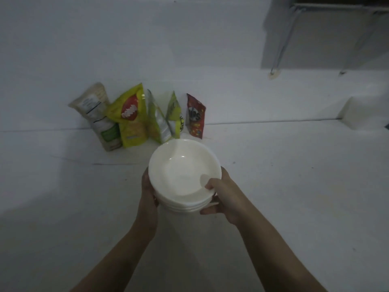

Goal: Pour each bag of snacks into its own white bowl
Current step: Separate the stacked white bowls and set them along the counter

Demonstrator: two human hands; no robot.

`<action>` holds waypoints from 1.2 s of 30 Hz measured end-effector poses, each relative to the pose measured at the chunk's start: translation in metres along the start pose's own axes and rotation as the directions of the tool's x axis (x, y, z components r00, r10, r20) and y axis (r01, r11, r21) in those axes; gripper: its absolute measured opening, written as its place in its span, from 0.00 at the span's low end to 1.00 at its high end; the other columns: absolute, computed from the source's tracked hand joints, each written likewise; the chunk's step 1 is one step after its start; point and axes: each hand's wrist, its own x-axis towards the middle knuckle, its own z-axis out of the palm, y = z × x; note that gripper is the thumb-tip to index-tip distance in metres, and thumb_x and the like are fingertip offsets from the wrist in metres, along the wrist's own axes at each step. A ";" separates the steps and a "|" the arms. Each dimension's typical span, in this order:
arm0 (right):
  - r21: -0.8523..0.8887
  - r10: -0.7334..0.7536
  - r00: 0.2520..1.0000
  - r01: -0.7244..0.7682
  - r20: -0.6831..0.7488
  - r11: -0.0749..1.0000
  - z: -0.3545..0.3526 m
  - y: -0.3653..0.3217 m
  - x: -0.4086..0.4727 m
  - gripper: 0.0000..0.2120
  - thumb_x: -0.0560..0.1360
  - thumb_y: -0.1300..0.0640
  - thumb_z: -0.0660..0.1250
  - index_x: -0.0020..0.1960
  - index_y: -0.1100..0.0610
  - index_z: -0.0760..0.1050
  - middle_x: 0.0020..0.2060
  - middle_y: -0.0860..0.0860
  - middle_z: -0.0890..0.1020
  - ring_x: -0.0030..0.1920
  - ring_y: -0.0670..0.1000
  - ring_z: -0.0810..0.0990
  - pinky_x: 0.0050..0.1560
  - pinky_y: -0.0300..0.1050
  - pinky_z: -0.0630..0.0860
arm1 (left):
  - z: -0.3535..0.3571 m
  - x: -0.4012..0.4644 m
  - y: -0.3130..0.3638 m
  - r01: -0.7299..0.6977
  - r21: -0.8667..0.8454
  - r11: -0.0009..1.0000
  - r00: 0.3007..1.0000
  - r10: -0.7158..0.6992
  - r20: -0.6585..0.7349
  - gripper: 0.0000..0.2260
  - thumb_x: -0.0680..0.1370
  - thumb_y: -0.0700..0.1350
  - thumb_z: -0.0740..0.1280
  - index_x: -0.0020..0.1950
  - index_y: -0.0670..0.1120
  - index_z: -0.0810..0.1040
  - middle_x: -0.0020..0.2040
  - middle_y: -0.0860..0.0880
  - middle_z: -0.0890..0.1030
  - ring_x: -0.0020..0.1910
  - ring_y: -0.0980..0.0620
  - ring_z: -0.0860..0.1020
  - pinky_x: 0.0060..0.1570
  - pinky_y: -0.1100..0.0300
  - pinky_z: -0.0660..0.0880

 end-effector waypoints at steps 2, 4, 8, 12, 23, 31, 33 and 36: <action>-0.004 0.022 0.999 -0.022 0.034 1.000 0.037 0.010 -0.017 0.27 0.75 0.63 0.59 0.69 0.42 0.61 0.57 0.54 0.75 0.53 0.62 0.79 0.40 0.54 0.84 | -0.036 -0.017 0.015 -0.014 0.000 1.000 0.999 0.014 -0.038 0.27 0.76 0.65 0.55 0.71 0.55 0.71 0.66 0.54 0.78 0.64 0.55 0.76 0.58 0.55 0.74; 0.003 0.037 0.997 -0.038 0.068 0.999 0.077 0.021 -0.034 0.27 0.75 0.62 0.59 0.70 0.42 0.61 0.57 0.55 0.74 0.55 0.64 0.79 0.43 0.58 0.84 | -0.077 -0.033 0.030 -0.025 0.003 1.000 0.997 0.026 -0.073 0.29 0.75 0.69 0.57 0.69 0.54 0.74 0.64 0.54 0.80 0.63 0.55 0.77 0.61 0.54 0.73; 0.045 0.068 0.986 -0.075 0.155 0.996 0.154 0.047 -0.065 0.25 0.77 0.61 0.59 0.70 0.44 0.61 0.57 0.54 0.74 0.55 0.65 0.80 0.48 0.64 0.83 | -0.162 -0.060 0.057 0.024 0.025 0.999 0.997 -0.022 -0.075 0.27 0.78 0.66 0.49 0.68 0.55 0.73 0.64 0.54 0.79 0.64 0.52 0.75 0.65 0.49 0.70; 0.025 0.061 0.977 -0.067 0.205 0.997 0.221 0.066 -0.083 0.26 0.79 0.60 0.60 0.73 0.42 0.58 0.59 0.53 0.72 0.57 0.64 0.77 0.46 0.61 0.84 | -0.237 -0.087 0.078 0.002 0.060 0.998 0.999 0.000 -0.032 0.33 0.73 0.71 0.49 0.71 0.55 0.71 0.65 0.52 0.79 0.63 0.52 0.77 0.61 0.50 0.73; -0.362 -0.028 0.978 0.103 0.205 0.926 0.293 0.055 -0.091 0.26 0.76 0.46 0.67 0.71 0.47 0.64 0.63 0.50 0.75 0.58 0.54 0.76 0.54 0.52 0.76 | -0.329 -0.117 0.098 0.072 0.230 0.970 0.991 -0.043 -0.127 0.25 0.75 0.56 0.67 0.71 0.57 0.66 0.66 0.50 0.73 0.63 0.46 0.73 0.63 0.42 0.73; -0.488 -0.057 0.973 0.162 0.223 0.858 0.311 0.018 -0.055 0.15 0.74 0.67 0.69 0.56 0.52 0.75 0.50 0.54 0.78 0.52 0.58 0.78 0.49 0.54 0.79 | -0.314 -0.127 0.106 0.014 0.293 0.956 0.993 0.021 -0.115 0.24 0.79 0.58 0.57 0.73 0.55 0.59 0.60 0.55 0.70 0.62 0.50 0.70 0.56 0.57 0.69; -0.458 -0.123 0.967 0.216 0.224 0.862 0.312 0.023 -0.049 0.16 0.73 0.68 0.69 0.58 0.54 0.77 0.52 0.57 0.80 0.53 0.60 0.79 0.50 0.54 0.78 | -0.312 -0.128 0.105 0.001 0.310 0.951 0.993 0.034 -0.110 0.37 0.72 0.71 0.56 0.76 0.54 0.55 0.62 0.55 0.67 0.62 0.53 0.67 0.56 0.60 0.65; -0.351 -0.254 0.944 0.315 0.210 0.882 0.315 0.033 -0.043 0.18 0.71 0.70 0.69 0.57 0.54 0.80 0.53 0.59 0.83 0.54 0.62 0.81 0.53 0.56 0.80 | -0.318 -0.122 0.099 -0.026 0.351 0.936 0.992 0.067 -0.105 0.61 0.52 0.85 0.52 0.77 0.52 0.54 0.64 0.55 0.66 0.63 0.53 0.67 0.59 0.57 0.64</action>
